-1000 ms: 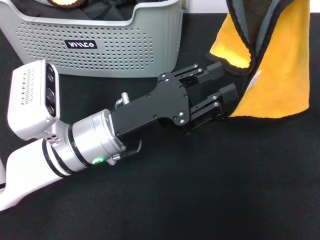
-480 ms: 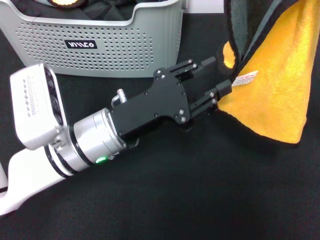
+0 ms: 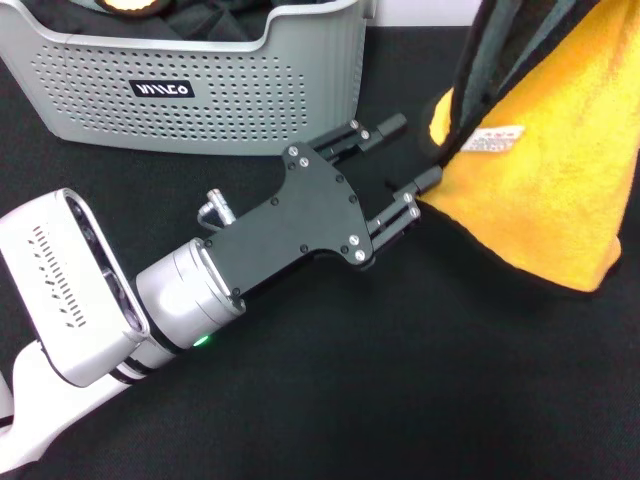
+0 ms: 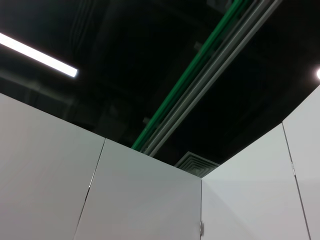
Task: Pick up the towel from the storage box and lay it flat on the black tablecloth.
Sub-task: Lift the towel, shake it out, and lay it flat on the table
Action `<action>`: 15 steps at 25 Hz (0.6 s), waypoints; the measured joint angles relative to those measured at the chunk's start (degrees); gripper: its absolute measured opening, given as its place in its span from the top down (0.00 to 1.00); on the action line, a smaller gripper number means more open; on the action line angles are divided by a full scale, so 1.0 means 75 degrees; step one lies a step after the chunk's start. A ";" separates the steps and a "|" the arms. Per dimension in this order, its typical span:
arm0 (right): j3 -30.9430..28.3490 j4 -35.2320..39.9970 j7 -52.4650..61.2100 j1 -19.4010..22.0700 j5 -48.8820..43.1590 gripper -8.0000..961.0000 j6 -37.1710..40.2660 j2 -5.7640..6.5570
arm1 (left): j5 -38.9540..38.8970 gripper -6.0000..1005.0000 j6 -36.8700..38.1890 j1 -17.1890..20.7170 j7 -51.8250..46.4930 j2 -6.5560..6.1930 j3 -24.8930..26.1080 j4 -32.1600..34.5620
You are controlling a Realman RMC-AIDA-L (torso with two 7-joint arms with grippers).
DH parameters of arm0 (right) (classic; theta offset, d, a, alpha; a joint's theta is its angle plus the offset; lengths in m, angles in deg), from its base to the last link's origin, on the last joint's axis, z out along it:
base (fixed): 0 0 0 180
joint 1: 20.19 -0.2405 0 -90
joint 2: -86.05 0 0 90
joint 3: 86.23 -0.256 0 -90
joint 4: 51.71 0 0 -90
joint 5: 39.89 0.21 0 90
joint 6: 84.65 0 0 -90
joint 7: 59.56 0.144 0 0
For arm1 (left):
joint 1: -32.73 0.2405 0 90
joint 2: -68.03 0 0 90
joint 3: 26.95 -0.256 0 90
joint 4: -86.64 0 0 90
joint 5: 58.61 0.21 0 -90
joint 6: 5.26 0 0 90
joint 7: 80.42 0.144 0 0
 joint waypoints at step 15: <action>-0.0023 -0.0040 0.0040 -0.0017 0.0023 0.98 -0.0153 0.0013 | 0.0038 0.53 0.0303 -0.0064 0.0395 0.0000 0.0350 -0.0101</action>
